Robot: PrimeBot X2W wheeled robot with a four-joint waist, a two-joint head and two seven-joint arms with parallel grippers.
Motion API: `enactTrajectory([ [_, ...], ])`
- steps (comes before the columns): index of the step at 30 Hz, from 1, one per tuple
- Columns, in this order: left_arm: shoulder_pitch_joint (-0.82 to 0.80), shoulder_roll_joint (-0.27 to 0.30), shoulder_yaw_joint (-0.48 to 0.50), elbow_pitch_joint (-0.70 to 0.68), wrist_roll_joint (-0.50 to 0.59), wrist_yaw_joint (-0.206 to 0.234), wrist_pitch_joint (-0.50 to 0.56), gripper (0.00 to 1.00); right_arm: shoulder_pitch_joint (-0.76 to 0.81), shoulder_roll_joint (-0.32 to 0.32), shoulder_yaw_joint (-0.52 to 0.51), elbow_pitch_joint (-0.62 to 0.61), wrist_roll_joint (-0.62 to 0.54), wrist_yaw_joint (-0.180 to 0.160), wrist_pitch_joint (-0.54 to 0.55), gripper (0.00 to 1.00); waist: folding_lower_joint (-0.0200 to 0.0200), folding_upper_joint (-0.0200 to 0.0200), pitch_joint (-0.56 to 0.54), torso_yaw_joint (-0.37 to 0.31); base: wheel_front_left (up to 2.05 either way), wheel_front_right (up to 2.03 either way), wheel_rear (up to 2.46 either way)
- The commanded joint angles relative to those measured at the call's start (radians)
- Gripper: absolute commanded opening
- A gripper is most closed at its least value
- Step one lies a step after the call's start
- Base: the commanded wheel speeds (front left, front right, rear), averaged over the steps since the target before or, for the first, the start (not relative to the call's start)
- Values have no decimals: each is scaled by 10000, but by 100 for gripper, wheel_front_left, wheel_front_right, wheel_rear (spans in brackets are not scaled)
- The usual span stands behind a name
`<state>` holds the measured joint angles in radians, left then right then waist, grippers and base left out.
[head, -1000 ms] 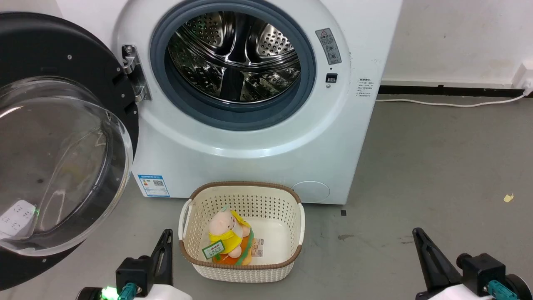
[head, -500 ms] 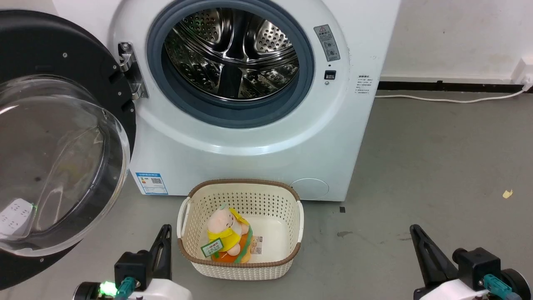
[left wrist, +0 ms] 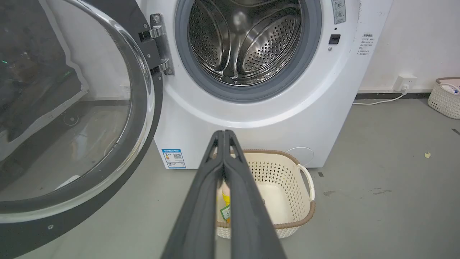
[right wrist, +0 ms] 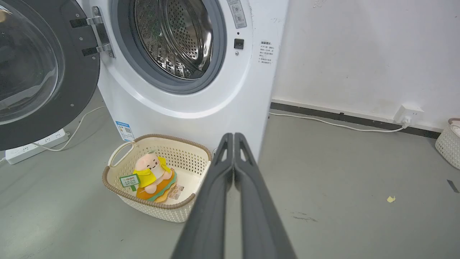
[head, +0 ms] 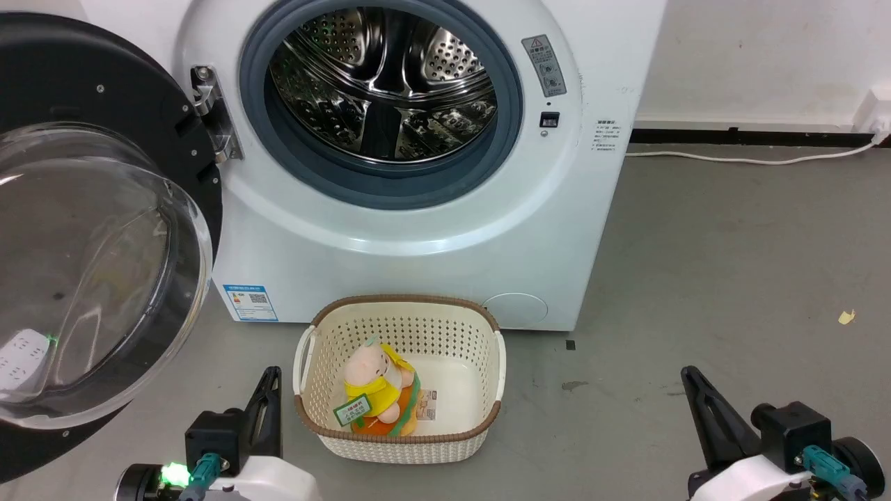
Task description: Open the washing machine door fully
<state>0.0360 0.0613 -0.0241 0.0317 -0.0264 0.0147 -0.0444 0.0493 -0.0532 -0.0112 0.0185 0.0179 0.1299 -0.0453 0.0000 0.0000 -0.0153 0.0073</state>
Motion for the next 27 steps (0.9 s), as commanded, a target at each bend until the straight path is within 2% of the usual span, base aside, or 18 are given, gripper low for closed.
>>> enactTrajectory([
  [1, -182, -33, 22, -79, 100, -45, 59, 0, -224, 25, 26, -90, -45, 7, 68, 0, 0, 0, 7, -4, 0, 0, 0],
  [27, -360, -110, 241, -317, 264, -147, 444, 0, -493, 30, 112, -185, -179, 8, 453, 0, 0, 0, 153, -73, 0, 0, 0],
])
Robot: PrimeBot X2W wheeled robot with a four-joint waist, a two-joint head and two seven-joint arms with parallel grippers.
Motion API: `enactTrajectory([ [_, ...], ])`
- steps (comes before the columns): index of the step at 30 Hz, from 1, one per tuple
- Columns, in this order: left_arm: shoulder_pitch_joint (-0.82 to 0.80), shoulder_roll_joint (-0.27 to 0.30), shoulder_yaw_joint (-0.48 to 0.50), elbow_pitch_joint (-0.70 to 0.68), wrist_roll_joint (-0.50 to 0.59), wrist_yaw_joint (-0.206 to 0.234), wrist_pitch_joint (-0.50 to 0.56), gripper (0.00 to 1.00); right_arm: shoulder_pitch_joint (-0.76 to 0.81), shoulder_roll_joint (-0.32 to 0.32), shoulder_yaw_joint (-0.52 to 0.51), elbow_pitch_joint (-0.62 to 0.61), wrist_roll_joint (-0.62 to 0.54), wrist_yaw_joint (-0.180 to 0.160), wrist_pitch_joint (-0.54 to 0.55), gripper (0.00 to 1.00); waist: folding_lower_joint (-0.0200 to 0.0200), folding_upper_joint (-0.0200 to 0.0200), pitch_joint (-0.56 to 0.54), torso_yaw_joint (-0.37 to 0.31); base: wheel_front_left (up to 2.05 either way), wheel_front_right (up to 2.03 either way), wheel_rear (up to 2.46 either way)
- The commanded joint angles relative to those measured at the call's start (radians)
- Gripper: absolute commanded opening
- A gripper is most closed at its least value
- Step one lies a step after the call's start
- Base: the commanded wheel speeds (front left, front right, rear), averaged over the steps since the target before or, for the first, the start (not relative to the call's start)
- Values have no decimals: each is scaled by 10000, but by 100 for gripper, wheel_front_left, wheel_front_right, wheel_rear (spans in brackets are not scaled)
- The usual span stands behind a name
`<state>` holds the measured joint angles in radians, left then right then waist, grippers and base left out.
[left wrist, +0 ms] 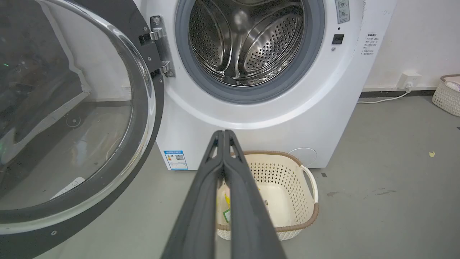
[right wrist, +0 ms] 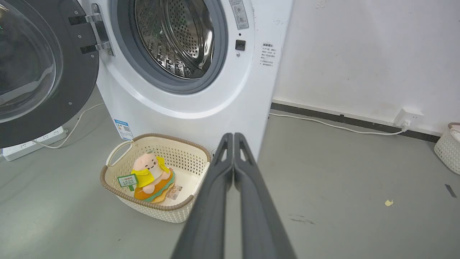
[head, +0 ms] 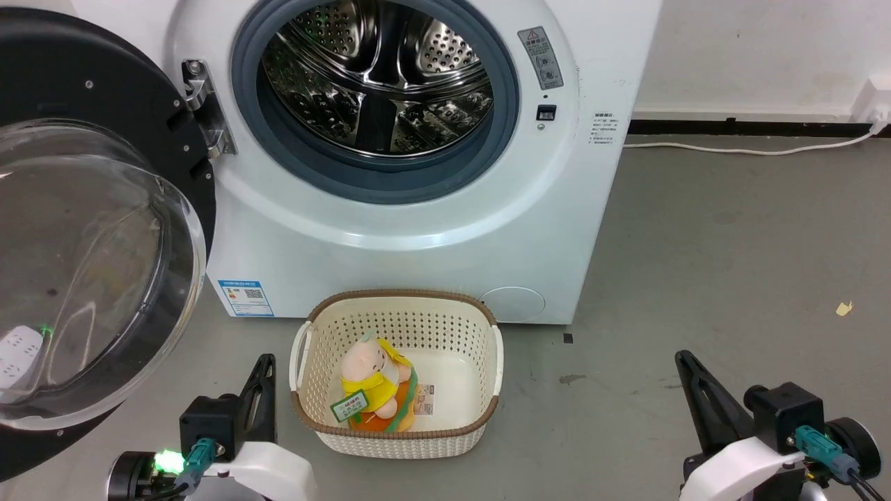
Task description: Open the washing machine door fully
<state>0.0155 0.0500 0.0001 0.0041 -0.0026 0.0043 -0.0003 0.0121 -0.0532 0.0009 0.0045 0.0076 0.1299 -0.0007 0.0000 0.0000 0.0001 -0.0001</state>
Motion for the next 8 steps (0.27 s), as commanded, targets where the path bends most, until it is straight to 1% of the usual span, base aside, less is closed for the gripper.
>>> enactTrajectory([
  [1, -155, 3, -1, -41, 26, -43, 3, 0, -121, 30, -9, -45, -76, 8, 7, 0, 0, 0, -1, 1, 0, 0, 0],
  [8, -155, 3, -1, -41, 26, -43, 3, 0, -121, 30, -9, -45, -76, 8, 7, 0, 0, 0, -1, 1, 0, 0, 0],
])
